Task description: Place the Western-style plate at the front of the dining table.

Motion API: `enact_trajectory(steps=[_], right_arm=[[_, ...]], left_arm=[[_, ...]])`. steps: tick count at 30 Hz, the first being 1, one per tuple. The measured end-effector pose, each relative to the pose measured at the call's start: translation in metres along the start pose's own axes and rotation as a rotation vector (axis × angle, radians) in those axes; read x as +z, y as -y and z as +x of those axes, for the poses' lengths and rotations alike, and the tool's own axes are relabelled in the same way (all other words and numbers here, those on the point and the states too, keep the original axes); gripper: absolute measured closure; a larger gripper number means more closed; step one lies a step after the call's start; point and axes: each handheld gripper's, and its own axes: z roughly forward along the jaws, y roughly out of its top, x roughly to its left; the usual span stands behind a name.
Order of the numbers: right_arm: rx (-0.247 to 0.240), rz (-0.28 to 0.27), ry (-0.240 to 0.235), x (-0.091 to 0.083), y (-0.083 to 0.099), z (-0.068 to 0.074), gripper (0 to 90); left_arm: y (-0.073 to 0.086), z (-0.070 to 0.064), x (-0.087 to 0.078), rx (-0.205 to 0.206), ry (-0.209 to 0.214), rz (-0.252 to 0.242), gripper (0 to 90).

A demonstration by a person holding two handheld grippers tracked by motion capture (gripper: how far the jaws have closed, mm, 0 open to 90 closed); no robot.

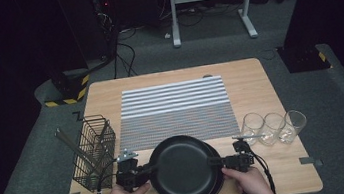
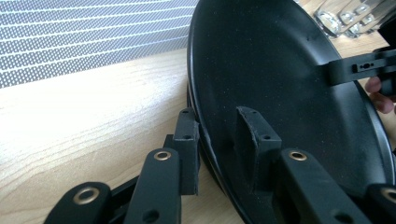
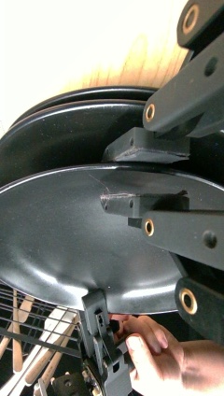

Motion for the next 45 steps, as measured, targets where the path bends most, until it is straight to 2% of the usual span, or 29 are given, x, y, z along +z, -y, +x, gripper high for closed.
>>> enact_trajectory(steps=[5, 11, 12, 14, 15, 18, 20, 24, 27, 30, 33, 37, 40, 43, 45], right_arm=[[0.001, -0.007, 0.0, 0.0, 0.0, 0.002, 70.1], [-0.013, -0.012, 0.01, 0.001, -0.001, 0.003, 69.5], [-0.012, -0.013, 0.012, 0.001, 0.0, 0.003, 70.0], [-0.035, -0.007, 0.046, 0.001, 0.0, 0.005, 79.6], [-0.048, -0.01, 0.045, 0.0, 0.0, 0.006, 80.8], [-0.062, -0.057, -0.015, -0.008, -0.001, 0.011, 82.6], [-0.073, -0.067, -0.004, -0.009, -0.001, 0.012, 82.8], [-0.007, -0.058, -0.059, -0.007, -0.001, 0.0, 82.6], [0.011, -0.04, -0.053, -0.003, -0.001, -0.005, 80.8], [0.034, -0.04, -0.071, -0.002, 0.0, -0.009, 79.9], [0.025, -0.056, -0.052, -0.002, 0.0, -0.009, 79.8], [0.008, -0.068, -0.054, -0.004, 0.001, -0.007, 81.5], [-0.021, -0.084, -0.043, -0.007, 0.001, -0.003, 81.6], [-0.059, -0.106, -0.007, -0.009, 0.002, 0.003, 80.8], [-0.084, -0.114, 0.036, -0.009, 0.002, 0.006, 79.3]], left_arm=[[0.0, 0.001, 0.002, -0.014, 0.001, 0.01, 70.7], [0.001, 0.002, 0.004, -0.01, 0.002, 0.009, 69.9], [0.001, 0.002, 0.004, -0.011, 0.002, 0.01, 69.8], [0.0, 0.002, 0.004, -0.013, -0.005, 0.021, 68.9], [0.0, 0.005, 0.004, -0.023, -0.001, 0.022, 68.3], [0.001, 0.008, 0.004, -0.041, 0.025, 0.003, 68.5], [0.0, 0.007, 0.005, -0.037, 0.021, 0.003, 68.8], [0.0, 0.007, 0.006, -0.039, 0.037, -0.016, 70.6], [0.001, 0.005, 0.009, -0.037, 0.027, -0.021, 70.6], [0.001, 0.005, 0.009, -0.031, 0.044, -0.029, 71.4], [0.001, 0.004, 0.009, -0.025, 0.05, -0.033, 71.8], [0.002, 0.005, 0.01, -0.032, 0.056, -0.034, 71.7], [0.002, 0.005, 0.01, -0.033, 0.062, -0.046, 71.9], [0.003, 0.004, 0.011, -0.018, 0.056, -0.055, 71.8], [0.003, 0.001, 0.012, 0.0, 0.047, -0.064, 71.5]])
